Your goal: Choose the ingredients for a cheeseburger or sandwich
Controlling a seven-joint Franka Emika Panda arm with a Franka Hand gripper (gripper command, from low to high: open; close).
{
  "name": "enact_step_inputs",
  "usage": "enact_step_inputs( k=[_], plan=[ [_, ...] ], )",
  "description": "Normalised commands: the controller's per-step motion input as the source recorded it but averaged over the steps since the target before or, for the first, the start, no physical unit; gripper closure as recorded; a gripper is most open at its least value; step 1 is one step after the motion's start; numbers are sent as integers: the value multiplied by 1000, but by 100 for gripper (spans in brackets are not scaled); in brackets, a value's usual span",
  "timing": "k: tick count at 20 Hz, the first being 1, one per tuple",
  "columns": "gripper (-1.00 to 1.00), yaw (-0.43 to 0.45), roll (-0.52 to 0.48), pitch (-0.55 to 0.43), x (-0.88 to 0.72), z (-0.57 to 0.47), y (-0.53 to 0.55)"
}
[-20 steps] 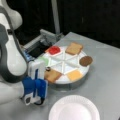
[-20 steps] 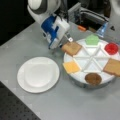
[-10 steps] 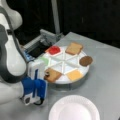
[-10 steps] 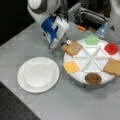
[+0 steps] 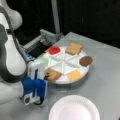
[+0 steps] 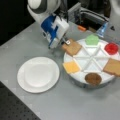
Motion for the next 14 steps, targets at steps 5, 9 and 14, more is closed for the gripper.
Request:
enact_step_inputs(
  k=[5,9,14],
  plan=[
    [100,186,52,178,209,145,-289],
    [100,232,27,224,160,331,-281],
    [100,236,-44,243,123,440,-160]
  ],
)
